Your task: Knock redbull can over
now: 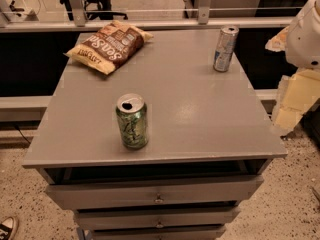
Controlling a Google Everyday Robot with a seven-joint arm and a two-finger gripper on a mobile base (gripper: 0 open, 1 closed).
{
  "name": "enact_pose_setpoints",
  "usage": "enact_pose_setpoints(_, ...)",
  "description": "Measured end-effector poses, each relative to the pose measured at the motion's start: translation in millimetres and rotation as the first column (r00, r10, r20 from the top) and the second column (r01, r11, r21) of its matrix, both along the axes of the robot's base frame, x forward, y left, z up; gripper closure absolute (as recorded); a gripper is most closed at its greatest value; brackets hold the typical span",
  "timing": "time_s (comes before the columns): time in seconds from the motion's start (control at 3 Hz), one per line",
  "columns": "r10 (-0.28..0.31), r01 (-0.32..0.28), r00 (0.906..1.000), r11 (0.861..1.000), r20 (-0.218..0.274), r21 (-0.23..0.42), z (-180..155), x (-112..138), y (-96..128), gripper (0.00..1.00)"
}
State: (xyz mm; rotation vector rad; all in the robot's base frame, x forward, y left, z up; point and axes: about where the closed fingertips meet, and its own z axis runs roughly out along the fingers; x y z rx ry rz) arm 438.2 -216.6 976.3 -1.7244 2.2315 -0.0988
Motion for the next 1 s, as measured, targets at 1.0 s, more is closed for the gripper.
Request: enact_pose_setpoints(1.0, -0.052, 0.043, 0.9895, 0.996, 0.135, 0.073, -20, 65, -33, 0.00)
